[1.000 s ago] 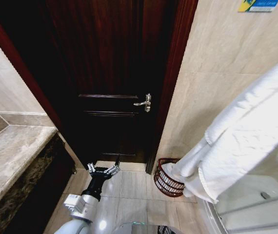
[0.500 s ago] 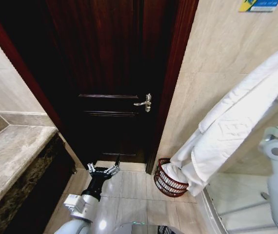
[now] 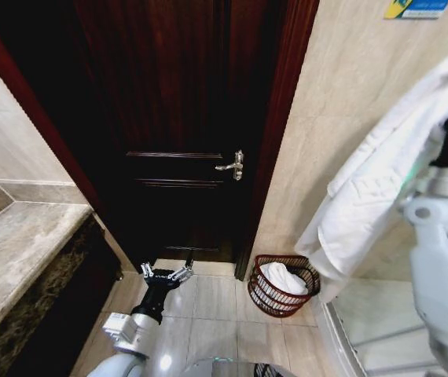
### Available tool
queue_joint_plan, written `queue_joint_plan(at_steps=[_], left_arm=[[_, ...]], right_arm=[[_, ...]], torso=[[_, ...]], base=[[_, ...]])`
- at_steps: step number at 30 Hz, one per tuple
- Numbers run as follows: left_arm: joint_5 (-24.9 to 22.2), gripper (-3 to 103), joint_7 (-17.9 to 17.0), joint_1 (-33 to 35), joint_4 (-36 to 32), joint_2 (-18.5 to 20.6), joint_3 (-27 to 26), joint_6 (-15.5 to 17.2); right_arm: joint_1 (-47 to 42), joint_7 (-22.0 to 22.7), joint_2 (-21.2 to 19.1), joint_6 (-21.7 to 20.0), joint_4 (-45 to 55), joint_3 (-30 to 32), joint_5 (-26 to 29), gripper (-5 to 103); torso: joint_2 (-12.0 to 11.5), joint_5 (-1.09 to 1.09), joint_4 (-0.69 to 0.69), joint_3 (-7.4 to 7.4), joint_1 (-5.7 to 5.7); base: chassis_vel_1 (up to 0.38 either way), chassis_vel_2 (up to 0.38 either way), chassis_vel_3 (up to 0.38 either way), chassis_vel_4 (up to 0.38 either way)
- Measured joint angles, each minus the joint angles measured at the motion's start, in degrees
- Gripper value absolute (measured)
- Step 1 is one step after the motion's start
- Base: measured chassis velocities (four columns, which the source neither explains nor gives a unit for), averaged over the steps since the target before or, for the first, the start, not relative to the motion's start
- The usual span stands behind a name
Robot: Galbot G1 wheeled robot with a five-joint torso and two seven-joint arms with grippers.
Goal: Discard the used towel into the hamper.
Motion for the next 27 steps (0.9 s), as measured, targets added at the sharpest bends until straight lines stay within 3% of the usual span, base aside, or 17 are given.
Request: queue_joint_plan(at_steps=[5, 17, 27], left_arm=[[0.00, 100, 0.00, 0.00, 0.00, 0.00, 0.00, 0.00], [0.00, 100, 0.00, 0.00, 0.00, 0.00, 0.00, 0.00], [0.00, 100, 0.00, 0.00, 0.00, 0.00, 0.00, 0.00]], right_arm=[[1.51, -0.06, 0.77, -0.13, -0.04, -3.51, -0.38, 13], [-2.58, -1.34, 3.72, 0.73, -1.33, -3.76, -2.26, 13], [-10.08, -5.92, 6.26, 5.57, -7.93, -0.62, -6.58, 13]], torso=[[0.00, 0.02, 0.00, 0.00, 0.00], [0.01, 0.03, 0.00, -0.01, -0.01], [0.01, 0.01, -0.01, -0.01, -0.01]], base=[[0.000, 0.000, 0.000, 0.000], [0.000, 0.000, 0.000, 0.000], [0.000, 0.000, 0.000, 0.000]])
